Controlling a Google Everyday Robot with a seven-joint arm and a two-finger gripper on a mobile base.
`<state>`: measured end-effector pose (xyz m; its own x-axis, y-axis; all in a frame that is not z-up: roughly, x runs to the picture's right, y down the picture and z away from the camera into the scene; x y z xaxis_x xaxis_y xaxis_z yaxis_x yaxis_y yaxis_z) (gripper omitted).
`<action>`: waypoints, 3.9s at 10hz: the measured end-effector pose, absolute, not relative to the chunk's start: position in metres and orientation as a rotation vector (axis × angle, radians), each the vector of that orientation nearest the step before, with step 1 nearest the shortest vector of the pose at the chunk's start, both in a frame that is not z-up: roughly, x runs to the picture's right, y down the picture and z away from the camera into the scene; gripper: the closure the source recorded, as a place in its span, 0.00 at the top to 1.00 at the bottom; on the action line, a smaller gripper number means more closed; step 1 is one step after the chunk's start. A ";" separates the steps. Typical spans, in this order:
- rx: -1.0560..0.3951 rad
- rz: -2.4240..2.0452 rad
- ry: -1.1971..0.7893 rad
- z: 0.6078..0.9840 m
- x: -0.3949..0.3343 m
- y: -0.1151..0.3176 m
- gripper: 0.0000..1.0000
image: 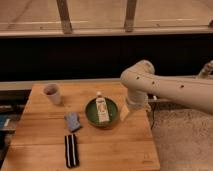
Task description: Wipe the white sponge on the table
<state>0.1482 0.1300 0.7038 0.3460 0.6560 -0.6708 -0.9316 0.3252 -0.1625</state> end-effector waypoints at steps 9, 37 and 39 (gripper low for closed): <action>-0.590 1.111 0.547 0.704 0.148 0.130 0.80; -0.597 0.698 0.203 0.708 -0.076 0.095 0.80; -0.602 0.698 0.195 0.708 -0.081 0.095 0.80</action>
